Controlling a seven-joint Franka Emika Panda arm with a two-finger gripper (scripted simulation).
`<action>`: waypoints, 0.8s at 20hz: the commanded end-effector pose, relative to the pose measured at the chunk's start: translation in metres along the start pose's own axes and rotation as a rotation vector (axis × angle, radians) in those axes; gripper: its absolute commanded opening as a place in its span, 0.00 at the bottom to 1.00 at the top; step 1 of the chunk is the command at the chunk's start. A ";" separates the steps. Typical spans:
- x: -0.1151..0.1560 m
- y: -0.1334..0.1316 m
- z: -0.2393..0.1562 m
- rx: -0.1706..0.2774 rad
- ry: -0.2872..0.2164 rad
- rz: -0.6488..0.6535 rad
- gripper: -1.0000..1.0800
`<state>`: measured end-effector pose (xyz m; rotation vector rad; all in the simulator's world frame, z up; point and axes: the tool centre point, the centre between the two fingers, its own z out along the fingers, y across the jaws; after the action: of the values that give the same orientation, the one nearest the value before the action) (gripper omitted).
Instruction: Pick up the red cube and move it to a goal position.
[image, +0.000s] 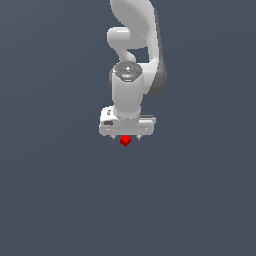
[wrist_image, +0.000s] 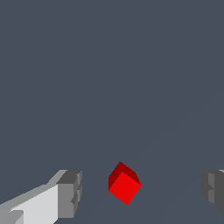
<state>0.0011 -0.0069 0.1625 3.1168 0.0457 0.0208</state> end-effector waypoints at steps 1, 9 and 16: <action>0.000 0.000 0.000 0.000 0.000 0.000 0.96; -0.006 0.002 0.011 0.001 -0.002 0.051 0.96; -0.023 0.007 0.040 0.004 -0.006 0.180 0.96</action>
<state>-0.0171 -0.0142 0.1302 3.1163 -0.1847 0.0169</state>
